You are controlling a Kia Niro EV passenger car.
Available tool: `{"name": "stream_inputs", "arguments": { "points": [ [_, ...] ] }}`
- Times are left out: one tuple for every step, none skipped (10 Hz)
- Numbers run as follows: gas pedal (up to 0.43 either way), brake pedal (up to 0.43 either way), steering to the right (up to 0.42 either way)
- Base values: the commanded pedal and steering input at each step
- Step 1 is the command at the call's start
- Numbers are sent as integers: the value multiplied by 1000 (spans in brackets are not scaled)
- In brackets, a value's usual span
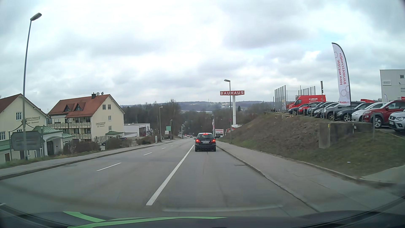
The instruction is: Follow the waypoints while adhering to traffic rules and regulations
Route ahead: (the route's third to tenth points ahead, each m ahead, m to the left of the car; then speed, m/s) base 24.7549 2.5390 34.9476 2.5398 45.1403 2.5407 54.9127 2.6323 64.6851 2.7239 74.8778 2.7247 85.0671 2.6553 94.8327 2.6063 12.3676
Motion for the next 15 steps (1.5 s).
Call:
{"name": "stream_inputs", "arguments": {
  "points": [
    [0, 0, 0],
    [0, 0, 0],
    [0, 0, 0],
    [0, 6, 0],
    [0, 6, 0],
    [0, 6, 0],
    [0, 6, 0],
    [0, 12, 0],
    [0, 18, 0],
    [0, 24, 0],
    [0, 43, 0],
    [0, 55, 0],
    [0, 67, 0],
    [0, 67, 0],
    [0, 79, 0]
  ]
}}
